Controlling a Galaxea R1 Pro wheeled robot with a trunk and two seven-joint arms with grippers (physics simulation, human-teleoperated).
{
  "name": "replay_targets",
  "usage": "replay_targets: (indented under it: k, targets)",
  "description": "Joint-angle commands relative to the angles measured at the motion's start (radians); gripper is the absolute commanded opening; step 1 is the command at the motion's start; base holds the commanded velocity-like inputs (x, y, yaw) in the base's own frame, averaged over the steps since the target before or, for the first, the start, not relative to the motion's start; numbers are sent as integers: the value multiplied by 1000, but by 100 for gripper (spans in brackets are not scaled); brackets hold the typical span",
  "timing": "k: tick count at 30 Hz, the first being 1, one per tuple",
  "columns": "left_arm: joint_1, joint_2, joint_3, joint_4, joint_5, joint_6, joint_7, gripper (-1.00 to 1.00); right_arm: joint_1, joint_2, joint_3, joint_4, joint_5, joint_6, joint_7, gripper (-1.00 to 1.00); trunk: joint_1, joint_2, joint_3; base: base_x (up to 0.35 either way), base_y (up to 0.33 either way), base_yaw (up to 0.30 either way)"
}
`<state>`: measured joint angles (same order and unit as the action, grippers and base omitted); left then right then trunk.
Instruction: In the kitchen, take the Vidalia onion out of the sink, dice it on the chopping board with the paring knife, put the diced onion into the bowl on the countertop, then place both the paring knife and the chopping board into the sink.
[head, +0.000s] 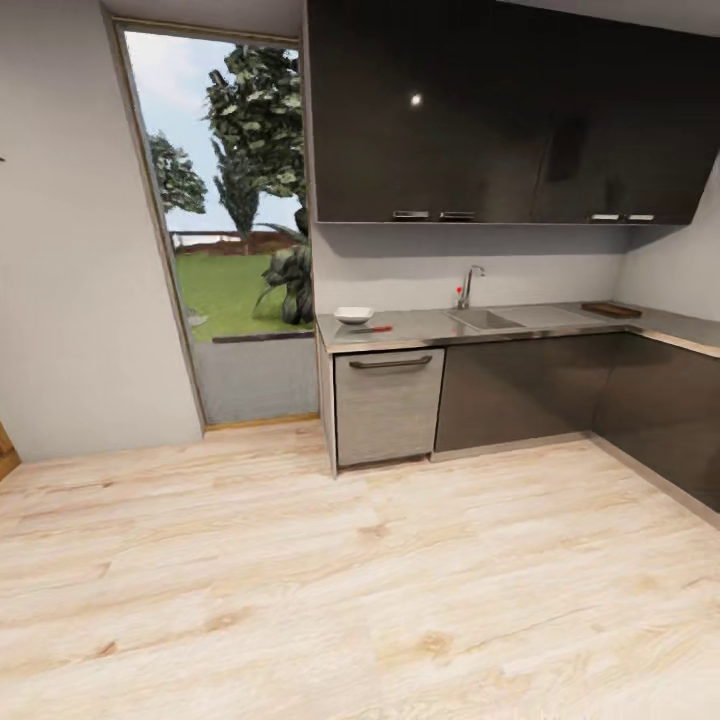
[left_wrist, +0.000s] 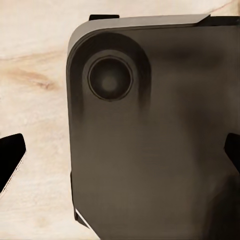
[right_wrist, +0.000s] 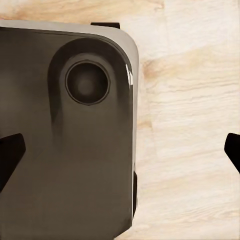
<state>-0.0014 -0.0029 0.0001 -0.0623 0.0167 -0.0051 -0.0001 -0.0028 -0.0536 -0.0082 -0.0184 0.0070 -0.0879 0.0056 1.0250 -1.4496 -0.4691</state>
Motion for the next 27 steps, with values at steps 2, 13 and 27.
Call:
replay_targets:
  k: [2, 13, 27]
  targets:
    - [0, 0, 0, 0, 2, 0, 0, 100, 0, 0, -1, 0, 1, -3, 1, 100, 0, 0, -1, 10, 0, -300]
    - [0, 0, 0, 1, 2, 0, -1, 100, 0, 0, -1, 0, 1, -3, 1, 100, 0, 0, -1, 93, 0, -300]
    - [0, 0, 0, 1, 2, 0, 0, 100, 0, 0, -1, 0, 1, -3, 1, 100, 0, 0, -1, 197, 0, -300]
